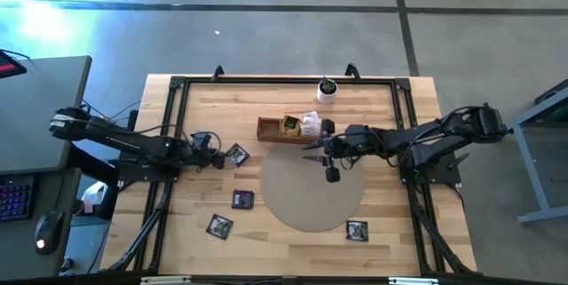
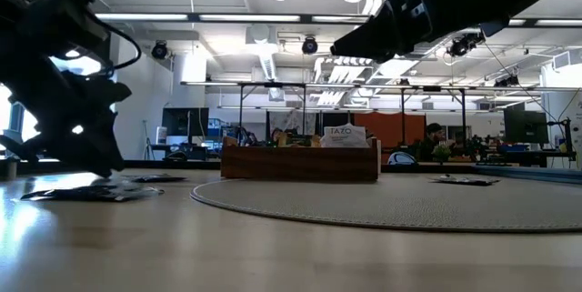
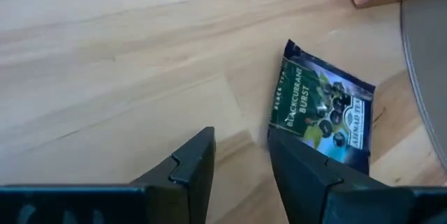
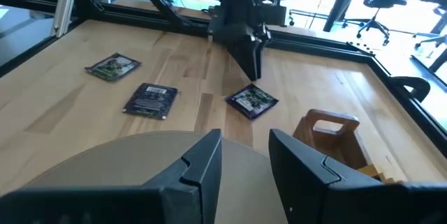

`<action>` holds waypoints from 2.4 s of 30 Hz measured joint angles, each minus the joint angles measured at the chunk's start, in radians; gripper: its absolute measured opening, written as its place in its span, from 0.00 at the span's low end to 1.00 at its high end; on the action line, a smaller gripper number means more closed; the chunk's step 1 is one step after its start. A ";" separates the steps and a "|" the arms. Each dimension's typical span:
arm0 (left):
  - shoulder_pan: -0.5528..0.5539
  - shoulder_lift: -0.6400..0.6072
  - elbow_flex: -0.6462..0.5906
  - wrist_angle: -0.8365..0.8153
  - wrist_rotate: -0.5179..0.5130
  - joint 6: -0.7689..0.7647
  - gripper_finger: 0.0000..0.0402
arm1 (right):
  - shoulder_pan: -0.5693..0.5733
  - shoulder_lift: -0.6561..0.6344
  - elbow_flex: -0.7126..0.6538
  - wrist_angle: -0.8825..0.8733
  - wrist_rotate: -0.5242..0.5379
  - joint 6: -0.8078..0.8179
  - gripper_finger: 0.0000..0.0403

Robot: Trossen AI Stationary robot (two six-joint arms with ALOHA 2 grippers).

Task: Pick & Place Tea
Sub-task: Put the dark blue tea bag into the left section of the wooden organizer

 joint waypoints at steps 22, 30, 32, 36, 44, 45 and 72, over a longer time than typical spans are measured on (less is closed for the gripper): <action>0.000 0.078 0.000 0.128 0.021 -0.036 0.35 | 0.001 0.000 0.000 -0.001 0.000 0.007 0.29; 0.000 0.079 0.000 0.158 0.043 -0.032 0.35 | 0.002 0.000 0.001 -0.001 0.000 0.019 0.29; 0.000 0.079 -0.001 0.172 0.055 -0.035 0.35 | 0.002 0.000 0.001 -0.001 0.000 0.033 0.29; 0.000 0.079 -0.001 0.174 0.069 -0.036 0.35 | 0.002 0.000 0.001 -0.001 0.000 0.034 0.29; -0.001 0.144 0.003 0.200 0.058 -0.074 0.35 | 0.002 0.000 0.001 0.000 0.000 0.034 0.29; -0.001 0.158 0.003 0.214 0.054 -0.078 0.35 | 0.002 0.000 0.001 0.001 0.000 0.034 0.29; 0.000 0.215 0.012 0.432 -0.023 0.157 0.00 | 0.002 0.000 0.001 0.007 0.000 0.031 0.29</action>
